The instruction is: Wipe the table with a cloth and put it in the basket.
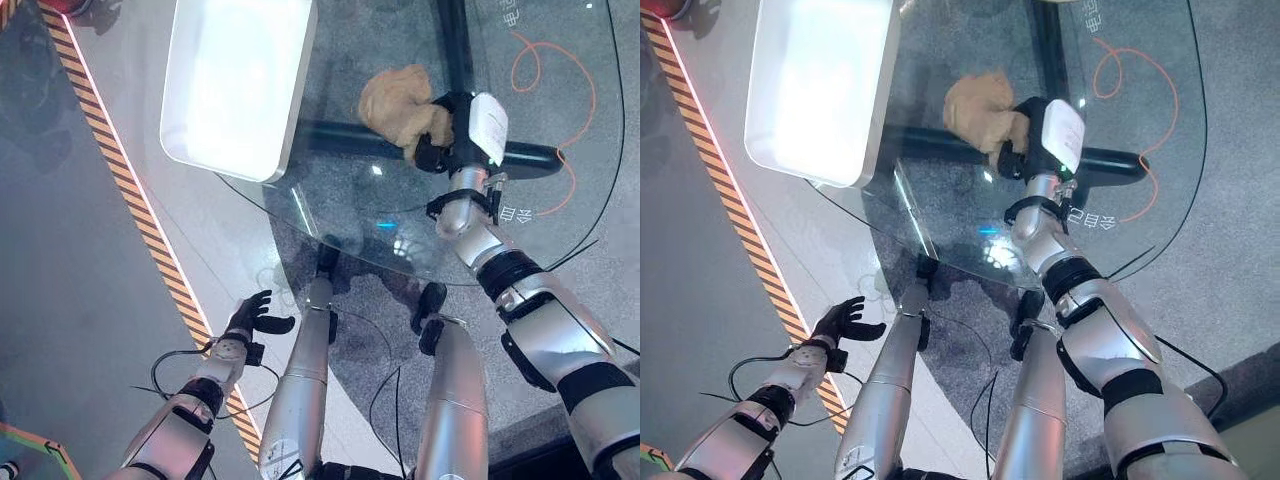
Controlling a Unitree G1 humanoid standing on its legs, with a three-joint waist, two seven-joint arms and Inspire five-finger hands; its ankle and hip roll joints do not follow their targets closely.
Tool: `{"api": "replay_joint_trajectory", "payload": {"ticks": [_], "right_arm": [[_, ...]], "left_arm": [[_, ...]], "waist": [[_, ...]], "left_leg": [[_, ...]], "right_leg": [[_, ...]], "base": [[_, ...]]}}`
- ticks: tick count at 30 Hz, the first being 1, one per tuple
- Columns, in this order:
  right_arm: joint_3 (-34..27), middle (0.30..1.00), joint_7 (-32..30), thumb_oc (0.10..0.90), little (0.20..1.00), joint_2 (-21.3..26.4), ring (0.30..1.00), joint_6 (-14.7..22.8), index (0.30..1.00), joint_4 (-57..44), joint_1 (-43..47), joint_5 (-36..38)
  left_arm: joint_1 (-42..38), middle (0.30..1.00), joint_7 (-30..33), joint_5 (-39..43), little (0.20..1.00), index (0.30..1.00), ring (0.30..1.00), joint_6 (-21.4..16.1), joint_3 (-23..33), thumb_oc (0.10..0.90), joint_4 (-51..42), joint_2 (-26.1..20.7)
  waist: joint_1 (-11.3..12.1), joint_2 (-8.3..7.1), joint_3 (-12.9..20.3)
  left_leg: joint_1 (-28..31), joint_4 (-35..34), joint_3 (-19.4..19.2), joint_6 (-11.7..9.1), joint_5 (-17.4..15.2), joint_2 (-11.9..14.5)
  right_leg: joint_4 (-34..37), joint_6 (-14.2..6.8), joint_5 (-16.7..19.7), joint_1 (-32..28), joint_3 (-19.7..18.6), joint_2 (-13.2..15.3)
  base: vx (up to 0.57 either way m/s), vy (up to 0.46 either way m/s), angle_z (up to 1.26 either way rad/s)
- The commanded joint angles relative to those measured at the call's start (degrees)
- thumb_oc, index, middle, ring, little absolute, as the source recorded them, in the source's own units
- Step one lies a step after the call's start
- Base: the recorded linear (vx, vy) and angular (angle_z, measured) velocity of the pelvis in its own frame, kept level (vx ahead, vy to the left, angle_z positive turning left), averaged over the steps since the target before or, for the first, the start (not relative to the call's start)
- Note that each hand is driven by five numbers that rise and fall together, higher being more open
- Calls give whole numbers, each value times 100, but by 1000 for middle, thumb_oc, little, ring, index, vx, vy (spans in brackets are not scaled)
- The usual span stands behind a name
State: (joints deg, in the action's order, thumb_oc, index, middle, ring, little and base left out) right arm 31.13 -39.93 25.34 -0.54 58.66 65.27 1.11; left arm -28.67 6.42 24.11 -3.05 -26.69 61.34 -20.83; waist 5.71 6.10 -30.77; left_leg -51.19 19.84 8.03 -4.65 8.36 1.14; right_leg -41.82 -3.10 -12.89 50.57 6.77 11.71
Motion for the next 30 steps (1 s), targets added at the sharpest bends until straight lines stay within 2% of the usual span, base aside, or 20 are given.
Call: {"api": "replay_joint_trajectory", "payload": {"ticks": [1, 6, 12, 30], "right_arm": [[-870, 300, -950, 100, 200, 1645, 300, -360, 300, 1092, -99, 744], [-1146, 300, -986, 100, 200, 1733, 300, -185, 300, 1225, -236, 1133], [-1287, 300, -1059, 100, 200, 1756, 300, -157, 300, 1293, -270, 1455], [-1415, 300, -1045, 100, 200, 1722, 300, -55, 300, 1501, -256, 1793]], "left_arm": [[143, 900, -15, 87, 900, 900, 900, -18, 209, 800, 298, -147], [69, 900, -88, 94, 900, 900, 900, -7, 290, 800, 397, -235], [-27, 900, -167, 77, 900, 900, 900, -25, 364, 800, 574, -294], [-159, 900, -291, 62, 900, 900, 900, -115, 441, 800, 866, -336]], "waist": [[-108, 7, 98], [-159, -36, 98], [-209, -97, 98], [-232, -171, 98]], "left_leg": [[326, 353, -706, 615, -851, -275], [313, 367, -704, 601, -869, -260], [365, 349, -718, 582, -892, -230], [423, 288, -703, 534, -909, -193]], "right_leg": [[1326, 136, 1078, -44, 81, -595], [1341, 125, 1088, -34, 51, -630], [1372, 112, 1092, -74, -3, -675], [1419, 107, 1049, -140, -24, -722]], "base": [[-1, -17, 5], [-1, -7, 2], [-2, -9, -3], [-4, -5, -3]]}}
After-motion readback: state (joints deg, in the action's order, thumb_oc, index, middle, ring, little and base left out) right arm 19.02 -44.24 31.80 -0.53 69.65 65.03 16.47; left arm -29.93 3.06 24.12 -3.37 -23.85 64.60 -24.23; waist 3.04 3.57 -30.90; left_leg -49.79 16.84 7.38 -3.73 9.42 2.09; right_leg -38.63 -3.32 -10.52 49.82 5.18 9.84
